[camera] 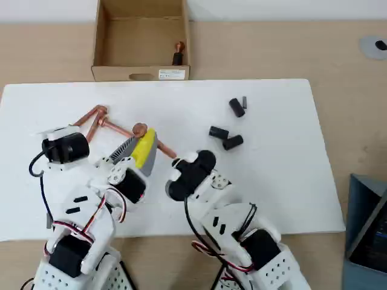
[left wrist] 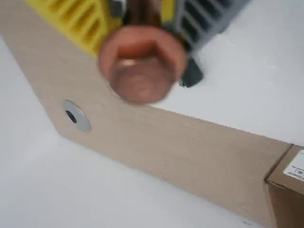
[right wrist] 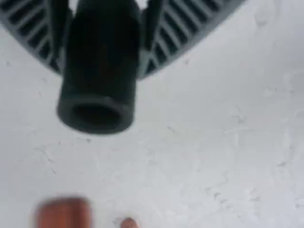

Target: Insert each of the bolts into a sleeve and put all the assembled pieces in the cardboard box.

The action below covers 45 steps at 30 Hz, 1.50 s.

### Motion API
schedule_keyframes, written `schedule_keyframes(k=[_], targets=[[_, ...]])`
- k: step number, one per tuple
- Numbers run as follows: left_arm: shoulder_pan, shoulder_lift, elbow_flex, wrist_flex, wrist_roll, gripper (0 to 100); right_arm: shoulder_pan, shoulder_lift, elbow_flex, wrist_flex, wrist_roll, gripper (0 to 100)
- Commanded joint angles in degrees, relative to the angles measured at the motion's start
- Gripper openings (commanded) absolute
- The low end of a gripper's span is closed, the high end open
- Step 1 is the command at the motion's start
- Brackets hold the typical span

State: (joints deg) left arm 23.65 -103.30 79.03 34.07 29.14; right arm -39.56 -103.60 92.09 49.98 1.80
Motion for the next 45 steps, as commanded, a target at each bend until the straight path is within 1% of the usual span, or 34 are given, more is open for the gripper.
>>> schedule_keyframes(k=[1,3,5,9,11,32,34,40,45], targets=[[0.62,-0.92,-0.26,-1.41,-0.18,0,-0.57,-7.34,-2.59,-1.41,0.44,0.9],[0.44,-0.92,-0.18,-1.41,-0.18,0,-0.57,-7.34,-3.38,-1.41,0.53,0.9],[0.44,-0.84,-0.18,-1.32,-0.44,0,-0.66,-7.34,-3.56,-1.58,2.46,0.9],[0.53,-0.84,0.26,-1.58,-5.19,0,-0.57,-7.34,-3.47,-5.27,5.89,0.9],[0.44,-0.84,0.35,-1.41,-5.89,0,-0.57,-7.34,-3.47,-6.24,6.77,0.9],[0.79,-0.84,5.19,-1.67,-5.98,0,-0.84,-7.34,-6.2,-6.95,6.86,0.9],[2.11,-0.84,5.54,-1.32,-5.98,0,-0.92,-7.34,-6.29,-6.95,6.95,0.9],[7.47,-0.84,9.58,-1.23,-6.07,0,-3.56,-7.43,-7.78,-7.12,10.99,0.9],[8.53,-0.84,10.9,-1.23,-5.98,0,-3.65,-7.43,-7.52,-10.11,11.78,0.9]])
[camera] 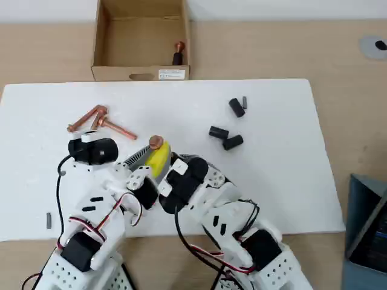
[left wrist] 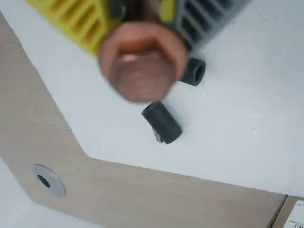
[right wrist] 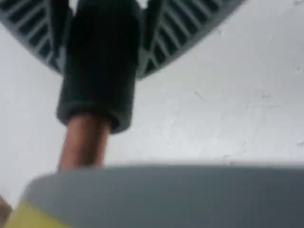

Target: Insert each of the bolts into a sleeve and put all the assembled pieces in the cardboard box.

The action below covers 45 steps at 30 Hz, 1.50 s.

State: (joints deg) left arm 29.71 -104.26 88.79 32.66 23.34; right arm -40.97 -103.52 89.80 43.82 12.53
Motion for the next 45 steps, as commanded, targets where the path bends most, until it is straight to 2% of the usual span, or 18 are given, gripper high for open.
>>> schedule_keyframes(k=[1,9,16,25,28,33,38,45], targets=[[2.46,0.13,1.32,0.62,-0.18,0,-2.24,-7.52,-5.23,-4.04,1.14,0.9],[7.47,0.13,0.88,12.92,-0.18,6,-2.07,-7.52,-5.14,-6.15,1.41,0.9],[7.03,0.13,0.62,13.98,-0.18,18,-2.07,-7.43,-4.88,-6.07,1.41,0.9],[-5.63,0.57,-6.68,14.07,-0.53,27,-1.98,-7.43,-3.38,-6.15,1.32,0.9],[-8.0,0.57,-8.18,15.91,-1.32,28,-1.98,-7.43,-2.95,-6.33,1.32,0.9],[-8.44,0.22,-10.64,20.04,-1.32,28,-1.98,-7.43,-2.86,-6.33,1.32,0.9],[-9.67,0.13,-14.95,20.13,-1.32,27,-1.98,-7.43,-2.86,-6.33,1.32,0.9],[-9.76,0.13,-20.75,20.04,-1.76,7,-1.98,-7.43,-2.86,-5.98,0.97,0.9]])
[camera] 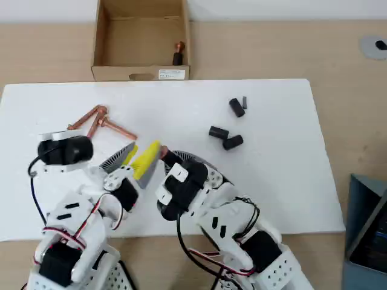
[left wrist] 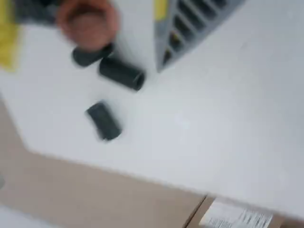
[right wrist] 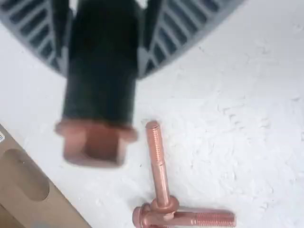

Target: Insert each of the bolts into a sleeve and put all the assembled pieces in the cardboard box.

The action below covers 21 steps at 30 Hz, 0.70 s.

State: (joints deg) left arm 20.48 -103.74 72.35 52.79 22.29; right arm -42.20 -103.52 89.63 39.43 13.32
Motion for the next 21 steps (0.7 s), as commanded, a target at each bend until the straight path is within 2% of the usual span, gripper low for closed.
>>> schedule_keyframes(k=[1,3,5,12,18,21], targets=[[-0.88,-0.4,-4.66,0.0,-0.79,4,-0.66,-7.43,-2.68,-1.58,0.18,0.9],[-3.43,-0.4,-4.75,0.09,-0.79,0,1.19,-7.43,-2.68,-1.58,0.0,0.9],[-7.56,-0.4,-4.22,0.35,-1.14,1,4.62,-7.25,-2.77,-1.49,-1.49,0.9],[-22.07,-0.4,5.1,0.35,-15.03,0,15.08,-6.81,-4.09,5.45,-7.65,0.9],[-26.55,-0.4,17.67,0.35,-21.54,0,18.59,-6.29,-9.98,10.81,-11.6,0.9],[-26.73,-0.4,20.48,0.35,-23.12,0,18.59,-1.01,-15.08,11.16,-12.04,0.9]])
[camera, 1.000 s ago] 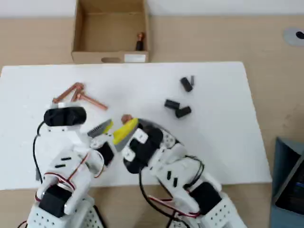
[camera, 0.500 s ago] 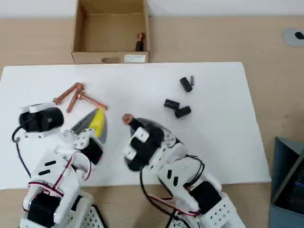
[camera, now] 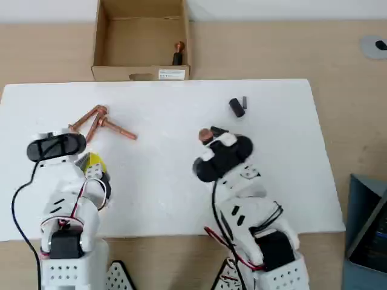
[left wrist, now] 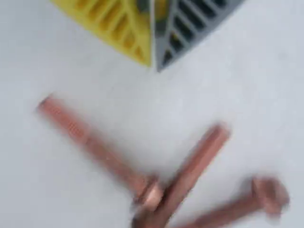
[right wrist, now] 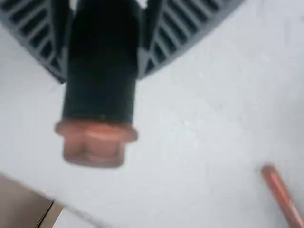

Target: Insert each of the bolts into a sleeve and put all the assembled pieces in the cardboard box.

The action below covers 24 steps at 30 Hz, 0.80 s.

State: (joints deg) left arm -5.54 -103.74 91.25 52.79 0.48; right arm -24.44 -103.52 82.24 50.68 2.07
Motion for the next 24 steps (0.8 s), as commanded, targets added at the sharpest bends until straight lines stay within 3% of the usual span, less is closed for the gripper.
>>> schedule_keyframes(k=[1,16,24], targets=[[-0.7,-0.4,2.37,0.35,-1.23,0,0.84,2.15,-10.07,-0.35,-0.79,0.9],[-0.7,-0.4,5.27,0.0,-0.97,0,0.84,67.3,-55.69,-13.54,-2.37,0.9],[-0.35,-0.4,5.27,-0.09,-1.23,0,0.84,93.32,-76.0,-18.9,-2.37,0.9]])
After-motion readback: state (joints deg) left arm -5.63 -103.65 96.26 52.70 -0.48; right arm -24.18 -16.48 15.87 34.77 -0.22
